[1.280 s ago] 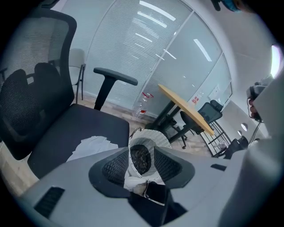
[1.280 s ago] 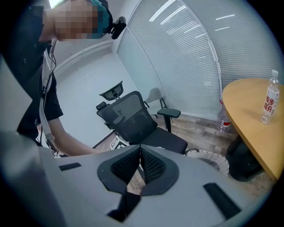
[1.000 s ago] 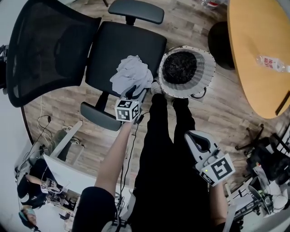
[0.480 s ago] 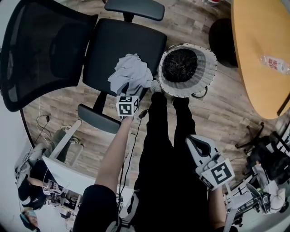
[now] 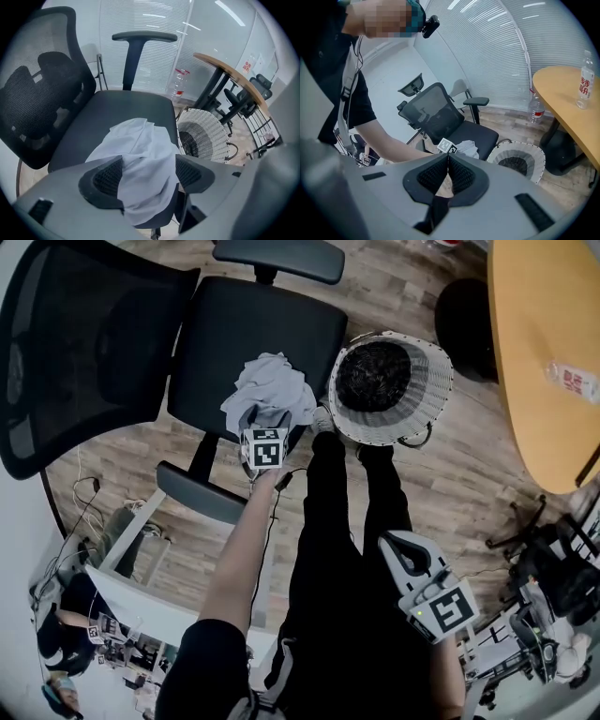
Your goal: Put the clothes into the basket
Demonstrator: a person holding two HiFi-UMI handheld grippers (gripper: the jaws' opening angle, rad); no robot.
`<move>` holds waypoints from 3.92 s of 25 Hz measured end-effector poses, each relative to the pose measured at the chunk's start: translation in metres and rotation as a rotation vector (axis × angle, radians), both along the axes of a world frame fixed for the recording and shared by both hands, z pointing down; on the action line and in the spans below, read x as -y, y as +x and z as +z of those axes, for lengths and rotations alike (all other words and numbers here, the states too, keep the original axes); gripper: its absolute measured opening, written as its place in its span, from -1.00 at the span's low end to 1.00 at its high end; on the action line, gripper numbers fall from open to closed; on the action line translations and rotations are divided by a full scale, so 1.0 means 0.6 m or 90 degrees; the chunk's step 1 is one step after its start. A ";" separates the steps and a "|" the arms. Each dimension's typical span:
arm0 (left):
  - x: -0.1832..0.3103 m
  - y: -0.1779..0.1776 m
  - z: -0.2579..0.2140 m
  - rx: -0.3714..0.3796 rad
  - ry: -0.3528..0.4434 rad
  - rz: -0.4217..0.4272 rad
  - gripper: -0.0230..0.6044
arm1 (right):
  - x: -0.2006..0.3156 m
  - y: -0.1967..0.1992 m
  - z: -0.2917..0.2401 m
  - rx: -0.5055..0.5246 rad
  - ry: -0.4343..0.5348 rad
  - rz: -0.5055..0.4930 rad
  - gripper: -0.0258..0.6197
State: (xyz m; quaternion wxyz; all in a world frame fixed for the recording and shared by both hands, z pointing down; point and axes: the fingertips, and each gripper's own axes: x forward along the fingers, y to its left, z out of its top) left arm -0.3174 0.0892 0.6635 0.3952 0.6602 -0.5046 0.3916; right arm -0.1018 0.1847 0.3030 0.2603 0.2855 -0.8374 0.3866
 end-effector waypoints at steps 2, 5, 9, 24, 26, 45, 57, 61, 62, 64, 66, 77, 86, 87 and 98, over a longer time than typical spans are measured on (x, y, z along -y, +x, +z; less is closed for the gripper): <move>0.004 0.000 0.016 0.018 -0.006 0.015 0.19 | 0.002 -0.005 0.001 0.000 -0.007 0.000 -0.87; 0.001 0.002 0.042 0.034 -0.024 0.029 0.19 | -0.008 0.004 0.011 -0.012 -0.018 -0.011 -0.87; -0.005 0.003 0.071 0.033 -0.044 0.029 0.19 | -0.001 0.009 0.016 -0.005 -0.023 0.024 -0.87; 0.000 0.007 0.120 0.060 -0.077 0.063 0.18 | -0.003 -0.001 0.029 -0.004 -0.030 0.005 -0.87; -0.003 0.008 0.125 0.065 -0.083 0.076 0.17 | -0.003 0.002 0.031 -0.012 -0.035 0.007 -0.87; -0.002 -0.018 0.123 0.087 -0.107 0.064 -0.55 | 0.014 -0.014 0.023 -0.015 -0.036 0.014 -0.87; -0.010 -0.012 0.109 0.066 -0.110 0.055 -0.69 | 0.013 -0.020 0.032 0.019 -0.028 -0.024 -0.87; -0.014 -0.006 0.095 0.057 -0.098 0.047 -0.71 | 0.018 -0.013 0.032 0.031 -0.033 -0.024 -0.87; -0.015 -0.002 0.090 0.051 -0.093 0.042 -0.71 | 0.018 -0.008 0.032 0.032 -0.032 -0.029 -0.87; -0.020 0.009 0.080 0.036 -0.087 0.026 -0.72 | 0.015 0.004 0.032 0.036 -0.028 -0.040 -0.87; -0.027 0.020 0.076 0.026 -0.085 0.019 -0.72 | 0.019 0.013 0.030 0.045 -0.027 -0.042 -0.87; -0.040 0.134 0.016 -0.005 -0.051 0.042 -0.74 | 0.011 0.092 0.042 0.053 -0.023 -0.014 -0.87; -0.021 0.245 -0.027 -0.031 0.003 0.129 -0.75 | 0.009 0.151 0.040 0.083 -0.017 0.039 -0.87; -0.018 0.258 -0.030 -0.036 0.009 0.134 -0.75 | 0.008 0.158 0.040 0.086 -0.016 0.044 -0.87; 0.007 0.398 -0.031 -0.066 0.029 0.213 -0.75 | -0.002 0.256 0.049 0.112 -0.020 0.092 -0.87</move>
